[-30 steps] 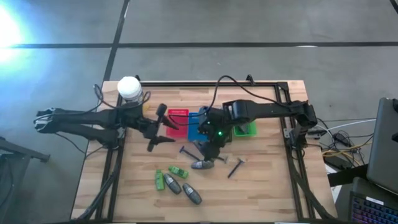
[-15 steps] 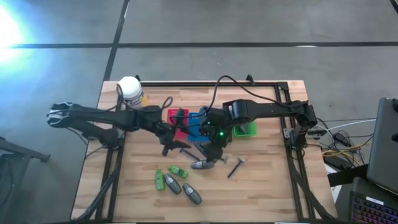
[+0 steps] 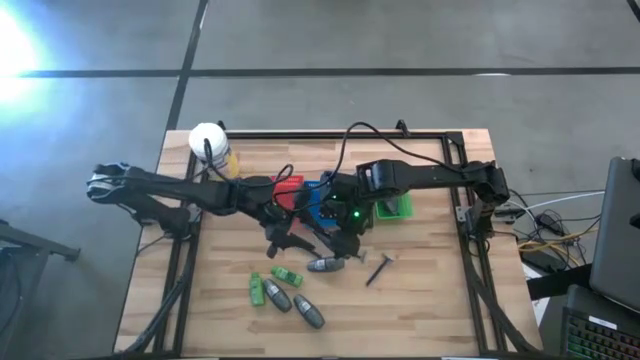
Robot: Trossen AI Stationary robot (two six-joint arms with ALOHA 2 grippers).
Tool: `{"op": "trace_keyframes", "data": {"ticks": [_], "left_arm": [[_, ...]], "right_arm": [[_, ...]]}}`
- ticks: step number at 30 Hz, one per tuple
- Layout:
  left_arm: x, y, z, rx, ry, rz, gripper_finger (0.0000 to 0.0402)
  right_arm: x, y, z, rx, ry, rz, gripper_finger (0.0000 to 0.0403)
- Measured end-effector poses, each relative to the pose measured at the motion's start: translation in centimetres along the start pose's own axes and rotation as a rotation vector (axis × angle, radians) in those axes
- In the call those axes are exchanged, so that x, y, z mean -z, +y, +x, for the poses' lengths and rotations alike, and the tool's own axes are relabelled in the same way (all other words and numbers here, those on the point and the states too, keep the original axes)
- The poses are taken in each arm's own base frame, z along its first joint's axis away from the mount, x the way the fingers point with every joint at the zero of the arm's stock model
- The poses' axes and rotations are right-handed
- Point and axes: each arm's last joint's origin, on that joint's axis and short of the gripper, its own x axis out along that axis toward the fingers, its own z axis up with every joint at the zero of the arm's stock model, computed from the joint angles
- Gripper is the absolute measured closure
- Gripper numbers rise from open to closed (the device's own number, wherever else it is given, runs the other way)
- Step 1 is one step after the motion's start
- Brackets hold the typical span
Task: Pick & Place Travel size toiletries
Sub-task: Put the black deodorant into the blue basket
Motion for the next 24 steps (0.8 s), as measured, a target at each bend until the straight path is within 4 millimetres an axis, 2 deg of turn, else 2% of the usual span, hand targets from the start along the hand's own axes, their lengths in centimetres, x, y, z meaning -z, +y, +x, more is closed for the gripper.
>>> {"op": "trace_keyframes", "data": {"ticks": [13, 24], "left_arm": [[0.3, -0.2, 1.7, -0.006, -0.061, 0.038, 0.0197], [0.6, -0.2, 1.9, -0.023, -0.029, 0.041, 0.0197]], "right_arm": [[-0.3, 0.2, 0.0, -0.019, -0.018, -0.021, 0.0199], [-0.2, 0.2, 0.0, -0.043, 0.005, -0.021, 0.0198]]}}
